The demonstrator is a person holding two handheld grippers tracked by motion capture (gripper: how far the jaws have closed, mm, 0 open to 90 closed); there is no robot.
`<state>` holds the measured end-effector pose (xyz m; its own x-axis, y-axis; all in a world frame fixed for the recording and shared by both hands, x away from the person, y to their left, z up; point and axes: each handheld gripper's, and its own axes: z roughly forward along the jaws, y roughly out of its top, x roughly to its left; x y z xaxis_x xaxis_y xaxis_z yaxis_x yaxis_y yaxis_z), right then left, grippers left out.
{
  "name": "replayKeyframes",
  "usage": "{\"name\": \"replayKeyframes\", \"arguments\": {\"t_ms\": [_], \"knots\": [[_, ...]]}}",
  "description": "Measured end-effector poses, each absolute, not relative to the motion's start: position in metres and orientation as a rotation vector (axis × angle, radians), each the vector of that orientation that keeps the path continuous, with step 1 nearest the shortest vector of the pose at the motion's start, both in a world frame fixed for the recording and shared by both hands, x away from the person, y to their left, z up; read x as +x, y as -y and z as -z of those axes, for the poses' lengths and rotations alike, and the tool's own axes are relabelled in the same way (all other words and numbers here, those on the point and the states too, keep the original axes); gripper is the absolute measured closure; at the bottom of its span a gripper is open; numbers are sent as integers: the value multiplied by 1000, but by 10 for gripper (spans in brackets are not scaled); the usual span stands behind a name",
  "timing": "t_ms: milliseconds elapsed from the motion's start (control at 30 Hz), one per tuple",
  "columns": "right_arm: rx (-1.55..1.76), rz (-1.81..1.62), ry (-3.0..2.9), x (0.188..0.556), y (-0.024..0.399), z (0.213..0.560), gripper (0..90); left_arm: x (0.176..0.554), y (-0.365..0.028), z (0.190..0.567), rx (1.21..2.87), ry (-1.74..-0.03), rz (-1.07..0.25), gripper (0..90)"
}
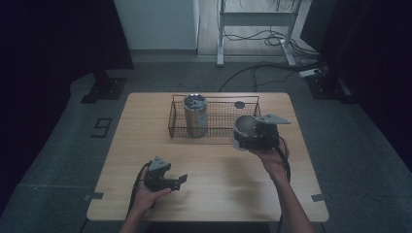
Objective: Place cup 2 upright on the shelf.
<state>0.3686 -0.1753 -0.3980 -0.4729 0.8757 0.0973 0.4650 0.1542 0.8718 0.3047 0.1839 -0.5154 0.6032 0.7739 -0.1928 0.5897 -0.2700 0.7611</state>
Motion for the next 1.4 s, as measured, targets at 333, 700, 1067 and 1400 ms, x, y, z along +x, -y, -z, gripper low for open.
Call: {"name": "replayKeyframes", "arguments": {"t_ms": [333,700,1067,1400], "knots": [[1273,-1249,-2006,382,171,390,70,305,-188,514,1968,-1082,-270,143],[1287,-1245,-1992,397,168,382,70,305,-190,513,1962,-1085,-265,144],[1316,-1234,-1989,416,167,386,70,305,-193,512,1954,-1089,-265,145],[1347,-1212,-1988,438,170,388,70,305,-195,511,1950,-1090,-265,146]]}}
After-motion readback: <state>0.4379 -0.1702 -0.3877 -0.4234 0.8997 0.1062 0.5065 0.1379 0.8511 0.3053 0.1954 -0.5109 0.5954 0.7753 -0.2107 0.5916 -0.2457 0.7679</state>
